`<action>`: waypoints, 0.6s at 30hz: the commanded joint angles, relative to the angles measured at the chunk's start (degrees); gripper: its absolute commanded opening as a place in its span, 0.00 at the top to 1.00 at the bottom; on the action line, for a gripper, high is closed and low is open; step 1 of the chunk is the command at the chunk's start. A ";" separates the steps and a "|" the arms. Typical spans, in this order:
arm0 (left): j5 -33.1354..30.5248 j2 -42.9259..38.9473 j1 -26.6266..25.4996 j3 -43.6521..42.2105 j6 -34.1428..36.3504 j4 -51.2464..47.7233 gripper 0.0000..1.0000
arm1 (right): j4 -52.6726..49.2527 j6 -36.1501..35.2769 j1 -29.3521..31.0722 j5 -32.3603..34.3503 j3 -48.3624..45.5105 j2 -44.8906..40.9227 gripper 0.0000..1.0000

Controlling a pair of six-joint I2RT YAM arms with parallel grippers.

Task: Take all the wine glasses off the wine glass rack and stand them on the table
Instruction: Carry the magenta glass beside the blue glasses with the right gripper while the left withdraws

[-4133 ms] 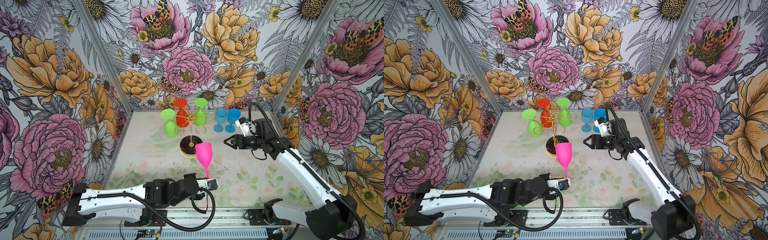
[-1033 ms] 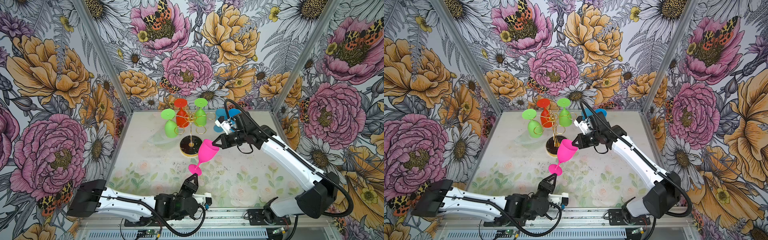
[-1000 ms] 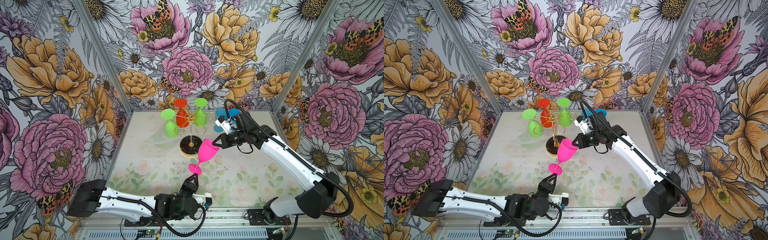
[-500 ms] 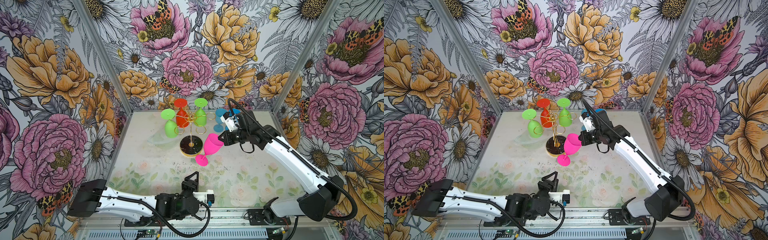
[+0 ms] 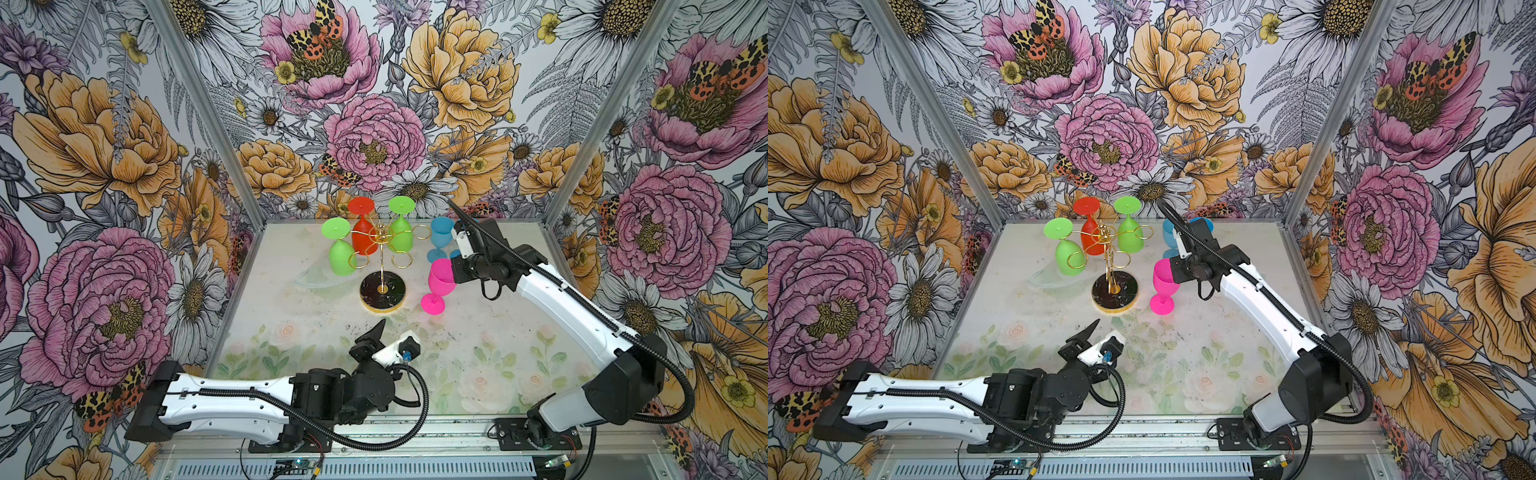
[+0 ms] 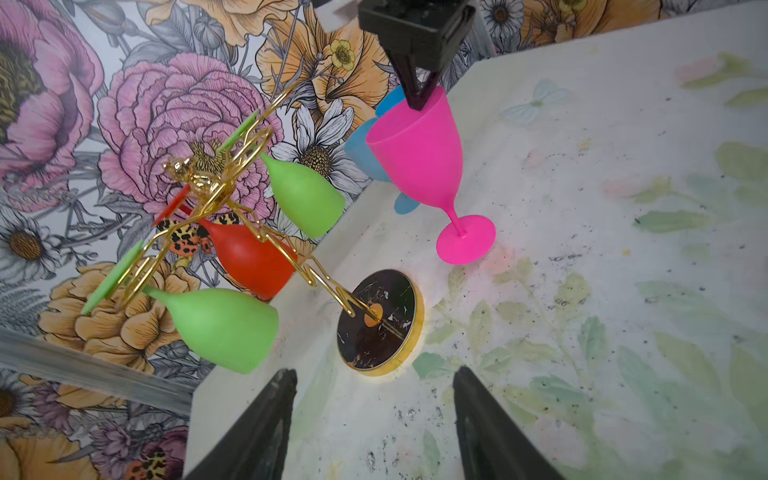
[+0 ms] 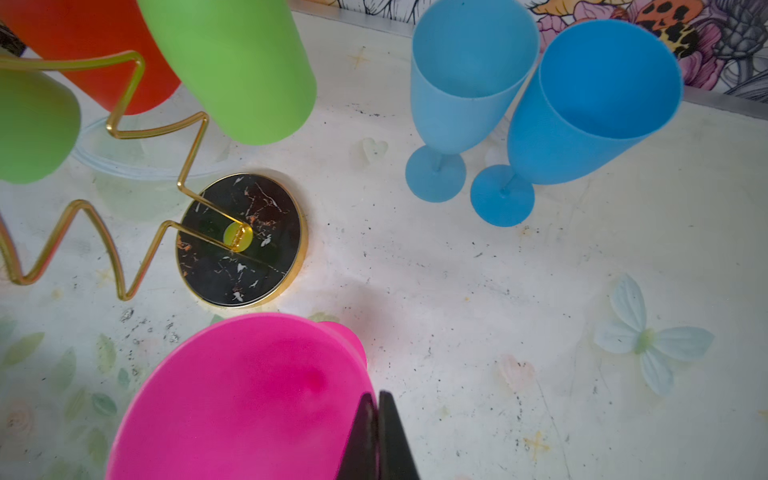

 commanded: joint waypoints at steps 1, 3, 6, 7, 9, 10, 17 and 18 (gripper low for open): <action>8.08 -4.07 4.37 2.63 -17.21 -8.79 0.37 | 2.50 -1.43 -0.58 6.17 3.32 2.18 1.00; 9.91 -6.65 6.36 2.92 -20.89 -10.74 0.37 | 3.19 -1.68 -0.74 7.50 4.22 3.61 1.00; 10.92 -10.46 7.07 2.84 -22.82 -12.46 0.35 | 4.99 -1.71 -1.55 8.68 4.85 5.74 1.00; 10.97 -11.57 7.20 3.00 -23.44 -13.48 0.34 | 5.66 -1.62 -1.92 8.83 5.01 6.47 1.00; 11.10 -13.41 7.95 3.59 -24.83 -15.68 0.32 | 7.14 -1.36 -2.63 8.86 5.23 7.71 1.00; 11.10 -14.32 8.53 3.98 -25.85 -16.91 0.31 | 7.96 -1.22 -2.90 8.83 5.32 8.29 1.00; 14.69 -19.95 17.80 4.92 -31.52 -23.66 0.28 | 11.65 -1.35 -3.62 10.05 6.35 12.57 1.00; 15.61 -20.84 18.94 4.78 -31.57 -23.86 0.27 | 11.90 -1.41 -3.56 10.07 6.49 12.96 1.00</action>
